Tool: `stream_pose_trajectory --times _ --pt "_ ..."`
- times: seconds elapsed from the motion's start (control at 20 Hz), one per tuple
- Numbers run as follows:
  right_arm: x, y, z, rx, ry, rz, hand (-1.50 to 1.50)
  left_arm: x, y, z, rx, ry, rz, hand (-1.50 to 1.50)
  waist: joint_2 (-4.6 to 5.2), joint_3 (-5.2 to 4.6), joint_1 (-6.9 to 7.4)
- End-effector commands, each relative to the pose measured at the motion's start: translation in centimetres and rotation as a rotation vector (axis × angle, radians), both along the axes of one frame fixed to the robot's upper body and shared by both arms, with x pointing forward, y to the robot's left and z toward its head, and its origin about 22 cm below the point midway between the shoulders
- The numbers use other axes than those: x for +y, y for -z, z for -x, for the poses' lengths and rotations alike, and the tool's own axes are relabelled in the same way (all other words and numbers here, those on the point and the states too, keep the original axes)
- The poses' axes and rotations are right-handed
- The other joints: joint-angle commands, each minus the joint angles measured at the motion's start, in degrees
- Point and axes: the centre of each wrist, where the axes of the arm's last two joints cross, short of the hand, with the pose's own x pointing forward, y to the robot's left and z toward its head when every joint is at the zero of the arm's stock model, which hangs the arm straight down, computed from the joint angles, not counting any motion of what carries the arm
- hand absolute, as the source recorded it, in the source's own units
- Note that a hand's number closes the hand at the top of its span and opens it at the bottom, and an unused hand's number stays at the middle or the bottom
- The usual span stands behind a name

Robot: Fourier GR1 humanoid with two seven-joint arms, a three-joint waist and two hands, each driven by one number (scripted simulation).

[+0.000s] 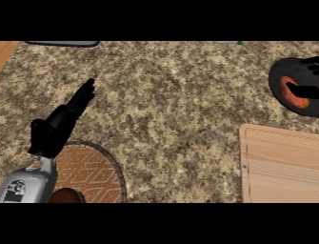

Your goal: Pick the sweet potato from the cutting board and place it in the pan

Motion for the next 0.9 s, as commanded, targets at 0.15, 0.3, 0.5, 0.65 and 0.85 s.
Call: stream_pose_trajectory --times 0.15,0.3,0.5,0.65,0.85 --pt "-0.2 -1.0 -0.5 -0.174 -0.053 -0.264 -1.5 -1.0 -0.3 -0.5 0.006 -0.002 0.005 0.0 0.25 0.27 -0.08" --pt "-1.0 -1.4 -0.2 -0.291 -0.023 -0.379 -1.5 0.5 -0.2 -0.6 -0.005 -0.003 -0.007 0.0 0.34 0.26 -0.2" --pt "-4.0 -1.6 1.6 -0.329 -0.05 -0.548 -1.5 -0.1 0.1 0.1 -0.014 -0.027 0.001 0.0 0.02 0.25 -0.44" --pt "-5.5 -0.5 3.1 -0.318 -0.086 -0.616 -1.5 0.2 -0.7 0.2 0.001 -0.011 0.002 0.0 -0.21 0.21 -0.49" --pt "-8.7 -1.0 5.6 -0.32 -0.157 -0.63 -1.5 -0.5 0.0 0.3 0.011 -0.013 0.004 0.0 0.06 0.28 -0.59"
